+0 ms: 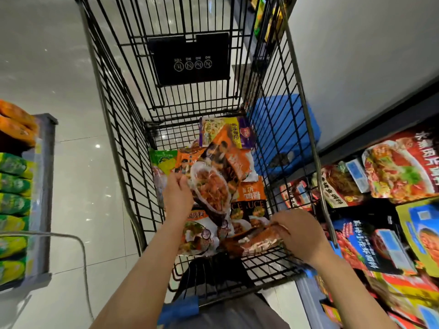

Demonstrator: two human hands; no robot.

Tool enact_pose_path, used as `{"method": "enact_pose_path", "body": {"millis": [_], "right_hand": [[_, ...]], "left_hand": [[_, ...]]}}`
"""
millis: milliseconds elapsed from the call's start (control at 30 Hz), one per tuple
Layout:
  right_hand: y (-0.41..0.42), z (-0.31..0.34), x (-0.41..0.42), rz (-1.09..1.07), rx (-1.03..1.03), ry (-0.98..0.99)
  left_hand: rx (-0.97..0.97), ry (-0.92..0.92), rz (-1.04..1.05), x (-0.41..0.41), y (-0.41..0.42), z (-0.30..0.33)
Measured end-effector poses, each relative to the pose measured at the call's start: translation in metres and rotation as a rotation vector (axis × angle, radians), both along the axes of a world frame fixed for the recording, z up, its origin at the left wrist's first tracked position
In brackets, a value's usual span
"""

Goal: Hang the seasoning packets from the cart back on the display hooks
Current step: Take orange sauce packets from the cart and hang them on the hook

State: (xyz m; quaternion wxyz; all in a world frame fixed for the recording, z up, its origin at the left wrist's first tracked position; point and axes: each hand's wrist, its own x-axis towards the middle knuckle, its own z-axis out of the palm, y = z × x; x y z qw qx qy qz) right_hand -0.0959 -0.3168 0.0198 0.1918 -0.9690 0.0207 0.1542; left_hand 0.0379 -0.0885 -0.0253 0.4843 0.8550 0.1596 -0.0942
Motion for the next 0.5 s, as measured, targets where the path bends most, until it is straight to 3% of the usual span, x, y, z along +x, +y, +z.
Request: {"method": "enact_pose_path", "body": {"millis": [133, 200, 333, 500], "right_hand": [[-0.001, -0.007, 0.032, 0.029, 0.037, 0.027], [-0.002, -0.014, 0.044, 0.04, 0.028, 0.051], [-0.01, -0.029, 0.065, 0.025, 0.047, 0.101], [-0.019, -0.051, 0.104, 0.051, 0.045, 0.131]], "left_hand": [[0.142, 0.392, 0.051, -0.015, 0.016, -0.053], [0.211, 0.471, -0.036, -0.022, 0.023, -0.068], [0.295, 0.344, -0.162, -0.009, 0.004, -0.078], [0.177, 0.189, -0.309, 0.065, -0.028, -0.085]]}}
